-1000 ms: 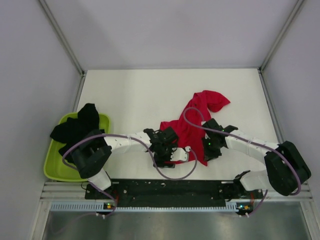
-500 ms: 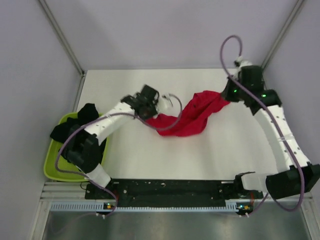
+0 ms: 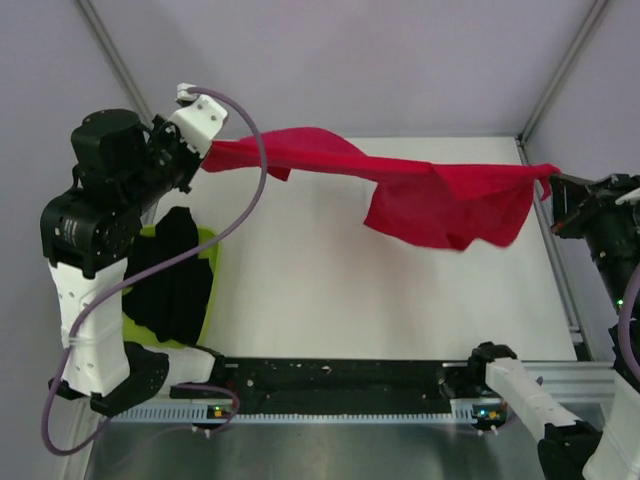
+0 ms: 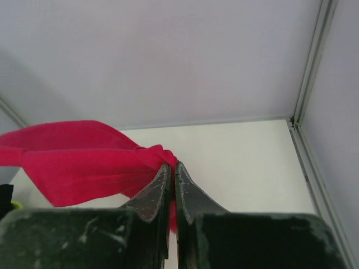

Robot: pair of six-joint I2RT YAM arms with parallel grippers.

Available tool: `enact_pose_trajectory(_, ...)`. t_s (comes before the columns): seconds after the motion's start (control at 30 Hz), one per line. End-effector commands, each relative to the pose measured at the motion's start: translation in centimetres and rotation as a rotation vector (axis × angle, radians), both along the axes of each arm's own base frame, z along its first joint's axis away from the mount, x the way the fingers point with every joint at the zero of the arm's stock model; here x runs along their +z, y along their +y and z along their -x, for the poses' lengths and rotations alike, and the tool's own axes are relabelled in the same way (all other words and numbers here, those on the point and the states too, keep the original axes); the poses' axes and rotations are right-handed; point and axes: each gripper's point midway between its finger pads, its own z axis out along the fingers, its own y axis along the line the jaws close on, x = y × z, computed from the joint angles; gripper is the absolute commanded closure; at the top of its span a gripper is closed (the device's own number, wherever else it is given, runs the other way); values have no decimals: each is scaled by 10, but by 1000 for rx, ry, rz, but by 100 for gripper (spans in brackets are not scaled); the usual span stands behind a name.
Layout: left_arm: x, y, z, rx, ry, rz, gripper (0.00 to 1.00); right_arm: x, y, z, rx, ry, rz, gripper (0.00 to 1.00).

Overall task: Fold and stack the t-shirts
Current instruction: Flatten out the tshirt

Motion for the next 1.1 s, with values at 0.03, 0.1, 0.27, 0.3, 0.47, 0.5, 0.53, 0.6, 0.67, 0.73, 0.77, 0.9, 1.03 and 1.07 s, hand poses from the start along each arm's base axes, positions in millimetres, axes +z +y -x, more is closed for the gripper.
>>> enact_pose_trajectory(0.03, -26, 3, -19, 47, 127, -39, 100, 2, 8, -27, 34, 56, 35, 100)
enact_pose_trajectory(0.1, -38, -5, -44, 42, 143, -55, 100, -8, 16, -67, 55, 114, 54, 100)
enact_pose_trajectory(0.27, -36, -10, -133, 154, 16, -83, 100, -9, 34, -181, 104, 152, 86, 100)
enact_pose_trajectory(0.3, -24, -8, -149, 196, -51, -70, 100, 1, 31, -201, 93, 130, 83, 100)
enact_pose_trajectory(0.47, 51, 0, -209, 370, -386, 43, 100, 56, 24, -283, 172, -39, -23, 100)
enact_pose_trajectory(0.5, 67, 1, -212, 382, -441, 53, 100, 79, 19, -286, 179, -111, -74, 100)
enact_pose_trajectory(0.53, 79, 2, -216, 395, -492, 64, 100, 83, 12, -291, 179, -125, -113, 100)
enact_pose_trajectory(0.6, 97, 6, -219, 416, -571, 53, 100, 105, -6, -287, 158, -212, -148, 100)
enact_pose_trajectory(0.67, 110, 10, -216, 430, -623, 26, 100, 125, -21, -267, 127, -280, -141, 100)
enact_pose_trajectory(0.73, 112, 10, -213, 419, -625, 6, 100, 140, -26, -247, 116, -321, -90, 100)
enact_pose_trajectory(0.77, 108, 7, -212, 397, -610, -5, 100, 144, -25, -237, 120, -329, -68, 100)
enact_pose_trajectory(0.9, 82, -4, -206, 302, -521, -58, 100, 121, -14, -210, 153, -245, -46, 100)
enact_pose_trajectory(1.03, 16, -13, -202, 203, -335, -153, 100, 33, 1, -184, 205, -28, -96, 100)
enact_pose_trajectory(1.07, -12, -18, -197, 160, -254, -175, 100, -1, -1, -179, 188, 44, -105, 100)
